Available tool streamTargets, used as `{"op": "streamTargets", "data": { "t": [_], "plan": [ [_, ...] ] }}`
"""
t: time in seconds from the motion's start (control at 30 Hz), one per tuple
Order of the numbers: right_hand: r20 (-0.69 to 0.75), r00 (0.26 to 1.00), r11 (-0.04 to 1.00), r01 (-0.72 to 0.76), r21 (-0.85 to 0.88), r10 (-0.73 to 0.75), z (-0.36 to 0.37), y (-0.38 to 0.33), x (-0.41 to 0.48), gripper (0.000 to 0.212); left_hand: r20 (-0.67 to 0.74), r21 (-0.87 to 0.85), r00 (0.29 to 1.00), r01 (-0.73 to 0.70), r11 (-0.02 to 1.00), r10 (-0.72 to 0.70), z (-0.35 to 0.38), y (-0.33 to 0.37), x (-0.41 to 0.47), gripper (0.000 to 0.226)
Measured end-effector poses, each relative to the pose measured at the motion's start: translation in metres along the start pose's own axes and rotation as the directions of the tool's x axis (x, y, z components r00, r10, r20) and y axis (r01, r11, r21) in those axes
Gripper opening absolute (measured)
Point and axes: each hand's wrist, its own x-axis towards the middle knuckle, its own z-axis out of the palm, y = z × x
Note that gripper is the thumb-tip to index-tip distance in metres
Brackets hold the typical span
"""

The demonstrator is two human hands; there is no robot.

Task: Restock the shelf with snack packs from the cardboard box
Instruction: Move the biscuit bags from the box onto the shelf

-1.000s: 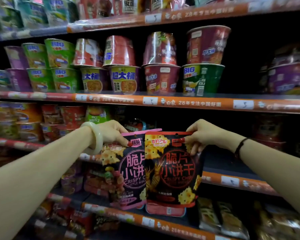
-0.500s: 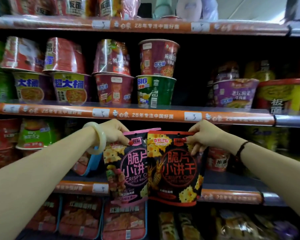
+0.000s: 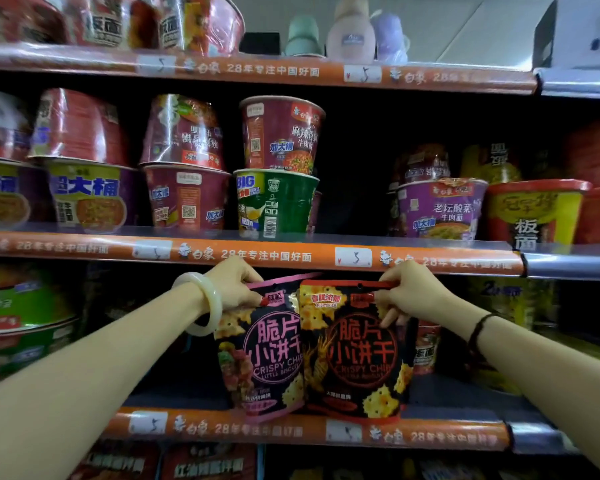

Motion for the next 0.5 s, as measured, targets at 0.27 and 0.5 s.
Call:
{"op": "streamTargets", "data": {
  "t": [0.27, 0.5],
  "plan": [
    [-0.039, 0.999, 1.000, -0.004, -0.011, 0.003, 0.007, 0.005, -0.002, 0.014, -0.050, -0.108, 0.999, -0.018, 0.994, 0.012, 0.009, -0.009, 0.013, 0.005],
    [-0.139, 0.987, 0.996, -0.081, -0.023, 0.077, 0.008, 0.009, -0.005, 0.018, -0.096, -0.213, 0.995, -0.011, 0.977, -0.009, 0.013, -0.024, 0.018, 0.014]
  ]
}}
